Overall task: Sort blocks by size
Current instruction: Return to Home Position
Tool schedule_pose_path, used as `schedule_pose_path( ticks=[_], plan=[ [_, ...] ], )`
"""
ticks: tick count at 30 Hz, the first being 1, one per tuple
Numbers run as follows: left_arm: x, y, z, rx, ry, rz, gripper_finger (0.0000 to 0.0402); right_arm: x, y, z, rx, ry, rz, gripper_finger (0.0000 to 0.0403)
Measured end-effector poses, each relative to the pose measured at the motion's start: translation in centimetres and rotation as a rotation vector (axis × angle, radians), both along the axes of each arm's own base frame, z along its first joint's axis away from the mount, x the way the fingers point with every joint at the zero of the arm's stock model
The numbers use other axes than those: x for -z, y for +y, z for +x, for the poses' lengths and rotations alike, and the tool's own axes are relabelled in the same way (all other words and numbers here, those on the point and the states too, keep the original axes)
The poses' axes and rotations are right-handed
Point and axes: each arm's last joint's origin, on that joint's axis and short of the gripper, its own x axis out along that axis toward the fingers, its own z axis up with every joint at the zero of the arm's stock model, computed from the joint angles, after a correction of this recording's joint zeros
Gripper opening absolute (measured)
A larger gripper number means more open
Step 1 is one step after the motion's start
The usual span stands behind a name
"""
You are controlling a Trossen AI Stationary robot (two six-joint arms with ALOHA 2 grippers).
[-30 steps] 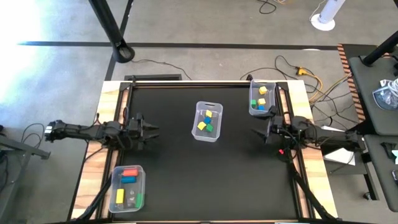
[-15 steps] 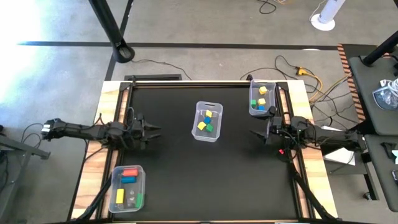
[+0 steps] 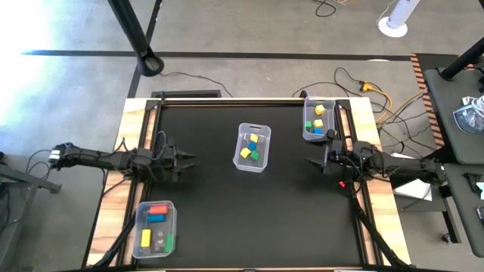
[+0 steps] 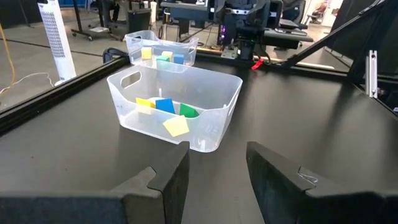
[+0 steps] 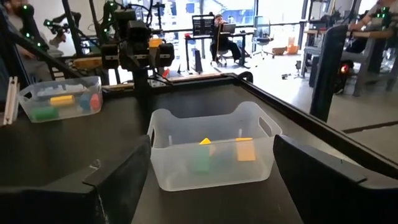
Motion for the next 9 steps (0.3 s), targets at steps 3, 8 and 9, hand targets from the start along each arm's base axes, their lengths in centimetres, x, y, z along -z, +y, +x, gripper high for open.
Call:
schedule_pose_path(
  ticks=[3,8,9],
  plan=[
    [0.0,0.0,0.03,0.0,0.008,0.001,0.0146,-0.02,0.0,-0.01,0.002,-0.001,0.004,0.0323],
    [-0.4,-0.01,0.11,0.0,0.001,0.0,0.0146,-0.05,-0.01,-0.01,0.002,0.0,-0.002,0.0315],
    [-0.45,-0.01,0.12,0.001,0.002,0.0,0.0146,-0.06,-0.01,-0.01,0.002,-0.001,-0.002,0.0313]
  ],
)
